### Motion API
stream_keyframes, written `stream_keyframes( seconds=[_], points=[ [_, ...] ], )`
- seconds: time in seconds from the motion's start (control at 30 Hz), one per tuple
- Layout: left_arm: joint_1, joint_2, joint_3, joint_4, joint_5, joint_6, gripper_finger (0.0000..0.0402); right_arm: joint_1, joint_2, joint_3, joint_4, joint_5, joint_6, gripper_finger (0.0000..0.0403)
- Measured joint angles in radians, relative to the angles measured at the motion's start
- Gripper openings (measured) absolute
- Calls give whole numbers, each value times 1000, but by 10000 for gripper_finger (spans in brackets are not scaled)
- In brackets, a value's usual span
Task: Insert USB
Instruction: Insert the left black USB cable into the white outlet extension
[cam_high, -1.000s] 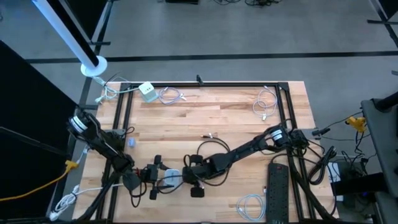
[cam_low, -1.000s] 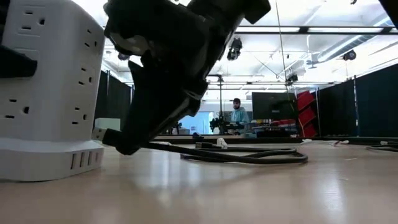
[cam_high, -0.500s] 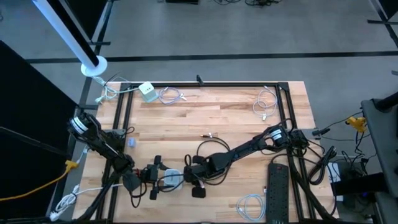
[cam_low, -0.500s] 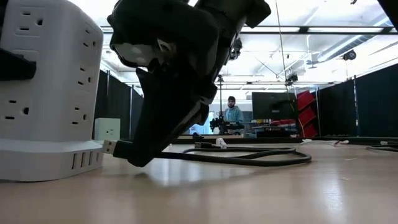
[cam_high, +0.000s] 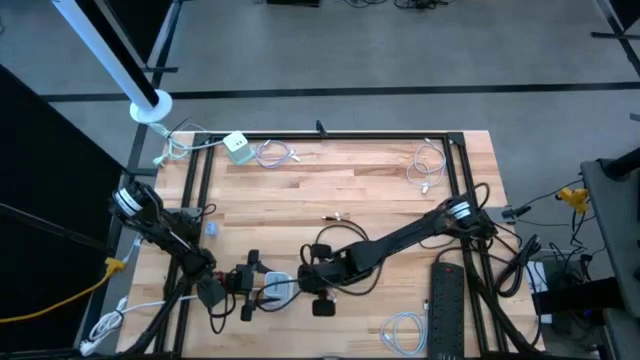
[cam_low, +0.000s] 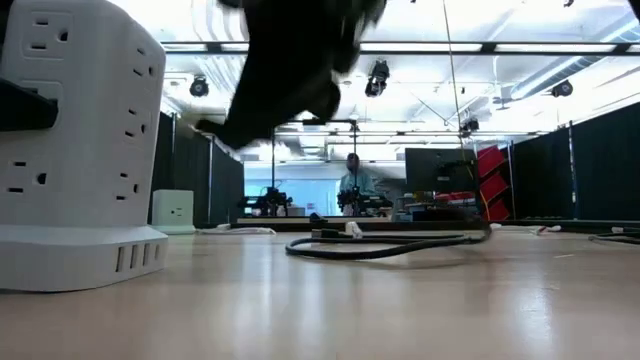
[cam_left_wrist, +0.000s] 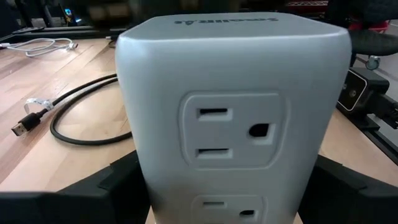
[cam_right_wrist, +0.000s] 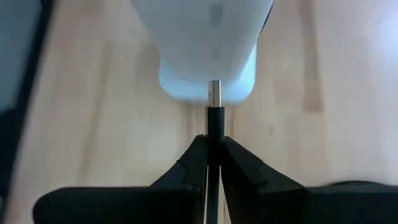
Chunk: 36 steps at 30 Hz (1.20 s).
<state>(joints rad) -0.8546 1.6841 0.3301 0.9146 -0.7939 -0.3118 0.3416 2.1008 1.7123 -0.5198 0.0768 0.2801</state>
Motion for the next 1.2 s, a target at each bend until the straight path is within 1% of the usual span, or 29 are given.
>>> stream_keyframes(
  seconds=[0.07,0.13,0.23,0.33,0.4,0.5,0.63,0.8,0.9,0.97,1.03,1.13,1.2],
  points=[
    [0,0,-1,2,0,3,295,-9,-21,1,1,0,12,19],
    [0,0,-1,2,0,3,295,-22,-24,2,-4,-27,26,19],
    [0,0,-1,2,-1,-1,295,-37,-9,1,-55,-92,66,19],
    [0,-3,10,-7,-3,-4,295,-37,-8,0,-139,-111,103,19],
    [1,-6,21,-15,-5,-2,295,-39,-10,0,-185,-157,133,19],
    [3,-7,48,-33,-12,-2,295,-44,-10,10,-213,-262,171,19],
    [5,-8,100,-128,-18,-35,295,-40,-16,93,-238,-296,168,19],
    [20,-12,169,-301,-17,-95,295,-51,-15,236,-398,-442,184,19],
    [29,-12,182,-335,-13,-101,295,-70,-10,273,-457,-538,230,19],
    [31,-12,180,-337,-12,-99,295,-87,-10,271,-466,-636,251,19],
    [32,-12,179,-339,-11,-98,295,-106,-10,242,-474,-701,251,19],
    [32,-12,176,-339,-10,-98,295,-144,-4,150,-504,-799,247,19],
    [32,-12,174,-338,-9,-98,295,-175,-1,77,-568,-833,229,19]
  ],
)
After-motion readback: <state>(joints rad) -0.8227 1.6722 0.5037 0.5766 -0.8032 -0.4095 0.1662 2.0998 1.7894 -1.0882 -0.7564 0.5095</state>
